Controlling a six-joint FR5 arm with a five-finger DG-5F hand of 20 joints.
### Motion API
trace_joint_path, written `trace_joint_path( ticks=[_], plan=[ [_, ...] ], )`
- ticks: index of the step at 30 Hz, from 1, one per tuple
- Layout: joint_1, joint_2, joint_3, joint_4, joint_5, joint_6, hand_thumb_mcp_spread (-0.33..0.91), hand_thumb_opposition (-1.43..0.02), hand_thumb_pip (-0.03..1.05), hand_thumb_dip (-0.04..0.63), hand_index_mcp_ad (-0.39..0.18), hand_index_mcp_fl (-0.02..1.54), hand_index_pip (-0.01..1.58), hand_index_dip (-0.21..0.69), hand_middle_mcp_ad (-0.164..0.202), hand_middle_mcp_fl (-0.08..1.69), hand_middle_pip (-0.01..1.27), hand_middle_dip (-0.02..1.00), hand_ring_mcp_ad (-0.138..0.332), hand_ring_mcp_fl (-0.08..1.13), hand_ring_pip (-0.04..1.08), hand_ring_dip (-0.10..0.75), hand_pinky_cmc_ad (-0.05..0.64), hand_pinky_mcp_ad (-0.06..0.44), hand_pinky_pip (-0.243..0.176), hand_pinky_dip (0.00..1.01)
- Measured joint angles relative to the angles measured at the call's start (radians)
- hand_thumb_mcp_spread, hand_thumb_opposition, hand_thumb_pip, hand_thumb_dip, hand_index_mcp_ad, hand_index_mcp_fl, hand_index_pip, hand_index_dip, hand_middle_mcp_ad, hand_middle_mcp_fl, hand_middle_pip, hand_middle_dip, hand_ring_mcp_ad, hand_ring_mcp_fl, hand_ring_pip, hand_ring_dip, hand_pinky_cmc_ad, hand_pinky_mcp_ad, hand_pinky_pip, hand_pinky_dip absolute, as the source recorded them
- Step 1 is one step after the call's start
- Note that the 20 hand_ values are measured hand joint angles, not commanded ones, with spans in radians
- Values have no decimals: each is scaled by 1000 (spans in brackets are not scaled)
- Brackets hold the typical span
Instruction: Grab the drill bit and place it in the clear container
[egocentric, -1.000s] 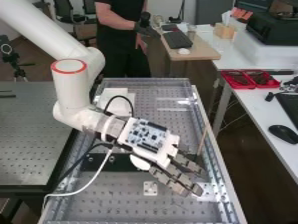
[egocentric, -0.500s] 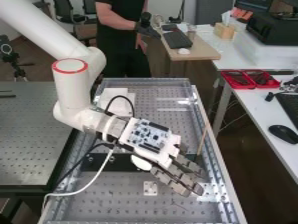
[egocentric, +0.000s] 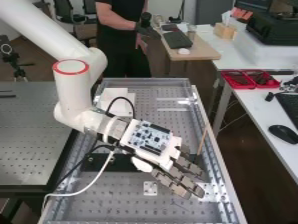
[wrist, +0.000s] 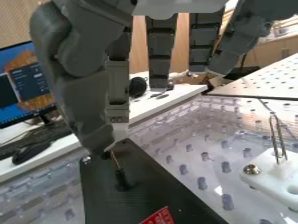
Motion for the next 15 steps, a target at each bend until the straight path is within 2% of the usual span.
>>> trace_joint_path(
  ticks=[15],
  plan=[
    [-2, -2, -1, 15, -3, 4, 560, -836, 513, 223, -218, 553, 1000, 197, 51, 260, 120, 316, 183, 98, 110, 134, 354, 164, 0, 195]
  ],
)
